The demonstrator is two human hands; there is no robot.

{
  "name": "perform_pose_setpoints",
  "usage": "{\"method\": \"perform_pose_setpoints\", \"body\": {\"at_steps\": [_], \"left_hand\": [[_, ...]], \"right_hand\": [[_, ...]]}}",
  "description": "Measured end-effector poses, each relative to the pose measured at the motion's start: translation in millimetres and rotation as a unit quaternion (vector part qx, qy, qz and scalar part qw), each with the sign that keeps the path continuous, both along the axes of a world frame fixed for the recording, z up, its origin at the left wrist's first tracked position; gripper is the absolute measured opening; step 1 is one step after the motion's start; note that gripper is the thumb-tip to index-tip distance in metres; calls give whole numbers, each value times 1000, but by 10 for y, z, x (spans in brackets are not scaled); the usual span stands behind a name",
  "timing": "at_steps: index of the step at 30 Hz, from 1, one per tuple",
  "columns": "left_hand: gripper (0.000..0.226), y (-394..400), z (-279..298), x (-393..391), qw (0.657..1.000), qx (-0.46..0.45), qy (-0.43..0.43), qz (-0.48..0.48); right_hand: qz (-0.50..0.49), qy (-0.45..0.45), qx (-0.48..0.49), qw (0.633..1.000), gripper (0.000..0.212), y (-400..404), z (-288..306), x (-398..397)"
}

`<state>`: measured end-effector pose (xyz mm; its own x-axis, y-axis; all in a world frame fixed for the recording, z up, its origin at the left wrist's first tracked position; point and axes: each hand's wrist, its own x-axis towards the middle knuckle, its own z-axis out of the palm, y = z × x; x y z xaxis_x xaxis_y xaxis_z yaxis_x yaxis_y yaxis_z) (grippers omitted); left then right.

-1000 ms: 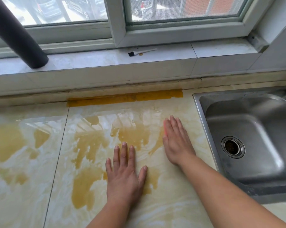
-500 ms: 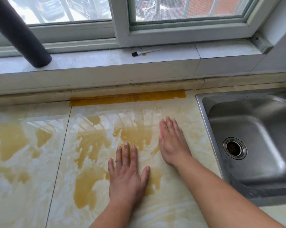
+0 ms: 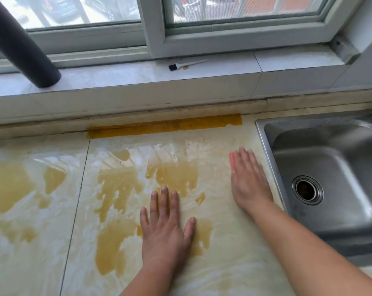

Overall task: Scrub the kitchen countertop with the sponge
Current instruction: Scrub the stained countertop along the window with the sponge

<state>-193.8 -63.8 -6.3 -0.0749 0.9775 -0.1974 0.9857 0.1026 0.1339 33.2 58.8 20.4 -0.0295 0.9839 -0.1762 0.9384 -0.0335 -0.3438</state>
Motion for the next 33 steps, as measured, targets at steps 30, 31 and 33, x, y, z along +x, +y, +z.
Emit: {"method": "perform_pose_setpoints", "body": {"at_steps": [30,31,33], "left_hand": [[84,6,-43,-44,1000,-30,3,1],[85,8,-42,-45,1000,-31,1,1],[85,15,-39,-50,1000,-29,-6,2]], "right_hand": [[21,-29,-27,999,61,-603,19,399],[22,-35,-29,999,61,-750,15,443],[27,-45,-30,998,61,-1045,6,521]]}}
